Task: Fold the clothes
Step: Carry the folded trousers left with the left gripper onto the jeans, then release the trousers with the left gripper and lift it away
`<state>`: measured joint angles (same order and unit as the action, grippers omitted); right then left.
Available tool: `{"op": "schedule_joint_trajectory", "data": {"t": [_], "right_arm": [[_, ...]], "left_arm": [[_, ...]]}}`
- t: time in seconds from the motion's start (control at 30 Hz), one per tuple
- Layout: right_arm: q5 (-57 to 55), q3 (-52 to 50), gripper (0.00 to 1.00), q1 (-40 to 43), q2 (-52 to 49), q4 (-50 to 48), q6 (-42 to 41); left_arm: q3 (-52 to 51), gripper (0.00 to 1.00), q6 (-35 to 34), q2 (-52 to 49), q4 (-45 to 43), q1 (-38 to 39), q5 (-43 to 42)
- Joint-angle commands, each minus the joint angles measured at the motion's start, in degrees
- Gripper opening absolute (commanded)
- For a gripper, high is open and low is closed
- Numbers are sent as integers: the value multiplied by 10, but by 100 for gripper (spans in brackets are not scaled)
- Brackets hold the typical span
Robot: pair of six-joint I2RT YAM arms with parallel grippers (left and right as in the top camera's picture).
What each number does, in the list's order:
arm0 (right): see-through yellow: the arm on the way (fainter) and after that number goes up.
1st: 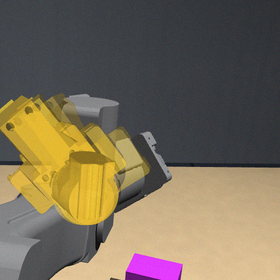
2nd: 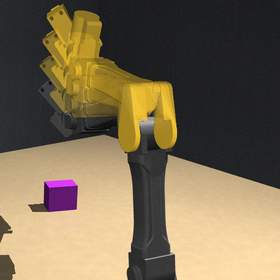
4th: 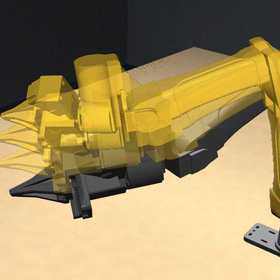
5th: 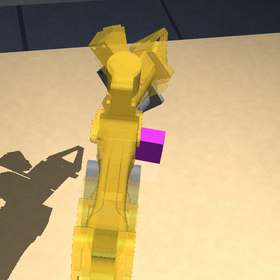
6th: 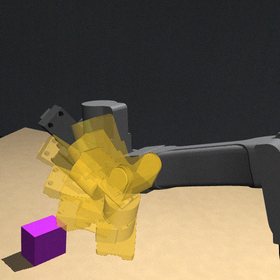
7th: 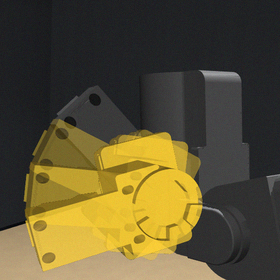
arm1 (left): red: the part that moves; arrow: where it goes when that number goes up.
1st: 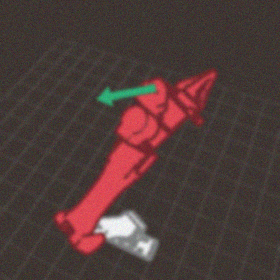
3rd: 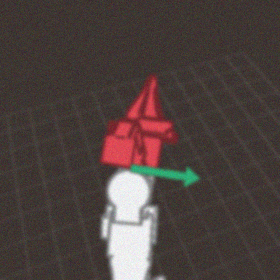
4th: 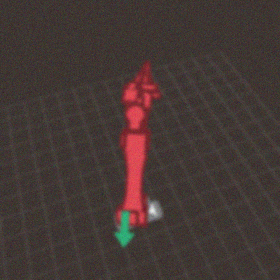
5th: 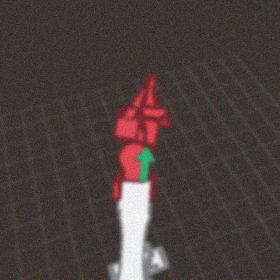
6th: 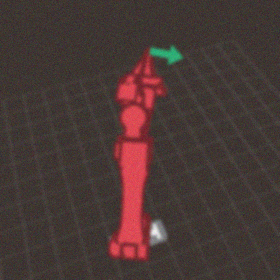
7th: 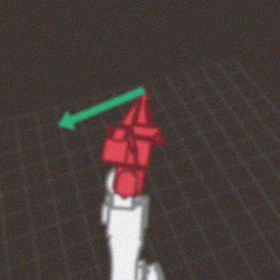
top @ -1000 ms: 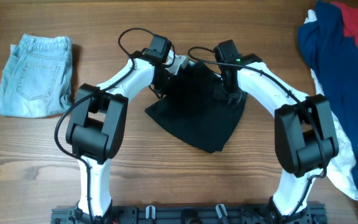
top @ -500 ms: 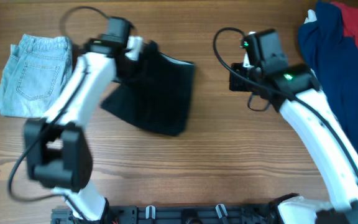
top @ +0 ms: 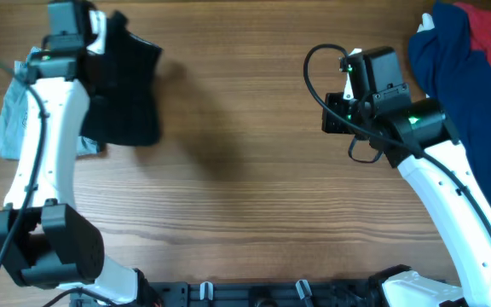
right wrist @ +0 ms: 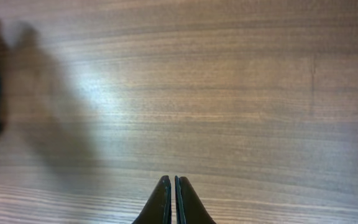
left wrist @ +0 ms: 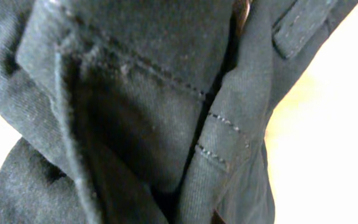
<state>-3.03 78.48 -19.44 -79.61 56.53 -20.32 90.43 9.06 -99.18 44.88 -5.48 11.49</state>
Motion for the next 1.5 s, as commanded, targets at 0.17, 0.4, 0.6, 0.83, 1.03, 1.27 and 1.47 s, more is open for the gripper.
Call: {"op": "schedule_joint_trajectory", "data": {"t": [0.17,0.4,0.6,0.83,1.03,1.27,1.47], "right_arm": [[5,6,4,1,1,6,-10],[6,6,4,1,1,7,-24],[6,6,4,1,1,9,-28],[5,6,4,1,1,12,-38],[5,6,4,1,1,11,-39],[5,6,4,1,1,12,-38],[5,6,5,1,1,12,-39]], "left_arm": [[18,4,26,18,-73,-110,-45],[18,4,30,1,-104,-163,-107],[18,4,30,-37,-113,-179,-117],[18,4,30,-67,-128,-190,-117],[18,6,30,-77,-130,-204,-117],[18,100,-33,-79,-133,-217,-73],[18,100,-90,-79,-129,-218,-50]]}}
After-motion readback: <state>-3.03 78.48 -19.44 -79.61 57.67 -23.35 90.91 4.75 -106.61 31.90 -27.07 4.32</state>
